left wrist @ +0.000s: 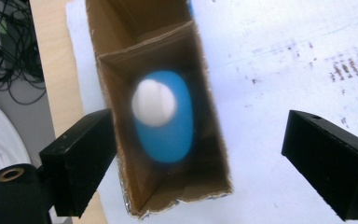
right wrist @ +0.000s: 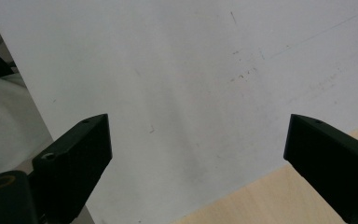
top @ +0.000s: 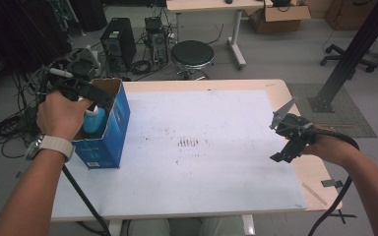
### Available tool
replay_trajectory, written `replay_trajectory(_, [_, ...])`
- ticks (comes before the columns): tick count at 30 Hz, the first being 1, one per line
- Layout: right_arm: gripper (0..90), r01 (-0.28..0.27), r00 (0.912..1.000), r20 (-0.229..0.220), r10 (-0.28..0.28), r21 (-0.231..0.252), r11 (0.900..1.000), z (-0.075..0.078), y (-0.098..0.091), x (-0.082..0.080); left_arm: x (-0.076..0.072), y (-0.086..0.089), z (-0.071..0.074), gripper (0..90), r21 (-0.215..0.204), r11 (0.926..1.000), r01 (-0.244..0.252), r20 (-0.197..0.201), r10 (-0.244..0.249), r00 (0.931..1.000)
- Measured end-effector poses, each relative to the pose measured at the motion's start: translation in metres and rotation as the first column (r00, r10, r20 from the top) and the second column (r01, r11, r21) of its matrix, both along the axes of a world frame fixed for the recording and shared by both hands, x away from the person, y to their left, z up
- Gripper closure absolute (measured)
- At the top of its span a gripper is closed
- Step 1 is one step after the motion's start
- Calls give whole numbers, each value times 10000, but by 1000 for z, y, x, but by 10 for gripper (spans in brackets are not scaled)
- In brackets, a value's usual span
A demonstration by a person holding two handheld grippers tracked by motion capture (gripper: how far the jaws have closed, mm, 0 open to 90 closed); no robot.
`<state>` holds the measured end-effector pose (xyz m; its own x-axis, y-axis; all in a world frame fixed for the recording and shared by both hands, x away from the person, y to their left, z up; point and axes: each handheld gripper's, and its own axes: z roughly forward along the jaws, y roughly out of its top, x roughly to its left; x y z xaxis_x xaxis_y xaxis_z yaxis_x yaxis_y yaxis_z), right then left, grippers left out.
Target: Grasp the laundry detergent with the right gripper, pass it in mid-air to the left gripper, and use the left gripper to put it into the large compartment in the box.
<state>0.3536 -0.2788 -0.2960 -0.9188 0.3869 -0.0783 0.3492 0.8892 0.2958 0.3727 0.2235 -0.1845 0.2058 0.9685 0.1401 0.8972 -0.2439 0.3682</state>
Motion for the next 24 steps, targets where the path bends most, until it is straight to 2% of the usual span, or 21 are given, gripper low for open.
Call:
replay_trajectory(6, [74, -71, 10000, 34, 70, 58, 10000, 4, 1, -1, -4, -12, 12, 98, -37, 9991, 414, 172, -413, 9990])
replay_trajectory(14, [72, -27, 10000, 47, 27, 80, 10000, 10, 2, -1, -9, -31, 21, 89, -204, 9927, 1190, 176, -1187, 9928])
replay_trajectory(20, [69, 35, 10000, -23, -35, 80, 10000, 13, 2, 1, -12, -47, 22, 83, -160, 9807, 1949, 58, -1948, 9808])
replay_trajectory(24, [70, 40, 10000, -6, -40, 67, 10000, 15, 3, 3, -14, -55, 21, 83, -183, 9674, 2527, 5, -2527, 9675])
